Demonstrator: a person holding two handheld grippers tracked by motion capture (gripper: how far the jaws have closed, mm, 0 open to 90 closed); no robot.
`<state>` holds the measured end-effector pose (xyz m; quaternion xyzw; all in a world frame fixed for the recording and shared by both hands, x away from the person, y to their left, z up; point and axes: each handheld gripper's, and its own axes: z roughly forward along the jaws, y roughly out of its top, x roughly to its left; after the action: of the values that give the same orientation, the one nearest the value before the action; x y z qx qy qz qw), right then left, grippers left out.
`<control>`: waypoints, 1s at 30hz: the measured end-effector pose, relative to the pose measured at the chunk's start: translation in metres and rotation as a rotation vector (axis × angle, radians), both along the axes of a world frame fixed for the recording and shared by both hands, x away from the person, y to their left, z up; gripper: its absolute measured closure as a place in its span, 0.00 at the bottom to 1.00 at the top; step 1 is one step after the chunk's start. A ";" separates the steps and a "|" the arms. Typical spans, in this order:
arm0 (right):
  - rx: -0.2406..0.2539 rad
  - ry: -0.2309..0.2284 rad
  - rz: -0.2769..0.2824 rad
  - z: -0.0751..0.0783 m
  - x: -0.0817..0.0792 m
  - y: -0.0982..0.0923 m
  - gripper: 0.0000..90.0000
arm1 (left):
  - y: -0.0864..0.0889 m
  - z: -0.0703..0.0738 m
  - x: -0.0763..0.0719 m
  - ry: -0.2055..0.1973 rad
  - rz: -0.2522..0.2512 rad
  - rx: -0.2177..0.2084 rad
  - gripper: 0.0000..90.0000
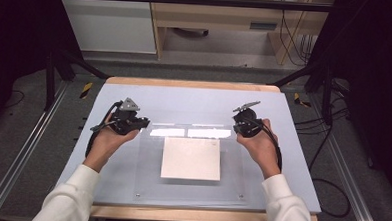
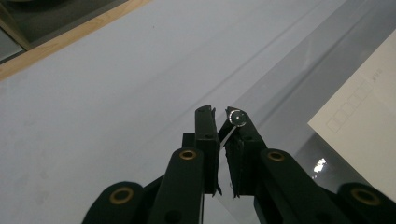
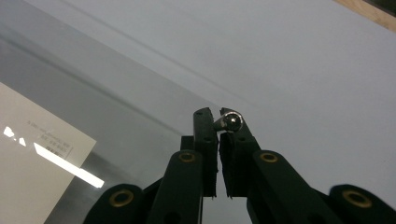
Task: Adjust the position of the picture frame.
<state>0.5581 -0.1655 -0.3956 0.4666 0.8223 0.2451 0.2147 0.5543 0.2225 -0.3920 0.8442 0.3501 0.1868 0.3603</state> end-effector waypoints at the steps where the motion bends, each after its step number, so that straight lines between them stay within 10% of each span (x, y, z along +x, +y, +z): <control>1: -0.001 0.001 -0.003 -0.002 0.001 0.000 0.95 | 0.000 0.000 0.000 0.000 0.000 0.000 0.92; 30: 0.049 0.020 -0.009 -0.047 0.017 0.000 0.95 | -0.002 -0.047 0.024 0.063 0.094 0.000 0.93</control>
<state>0.5747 -0.1653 -0.4422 0.4779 0.8159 0.2596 0.1962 0.5783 0.2209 -0.4393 0.8323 0.4005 0.1770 0.3399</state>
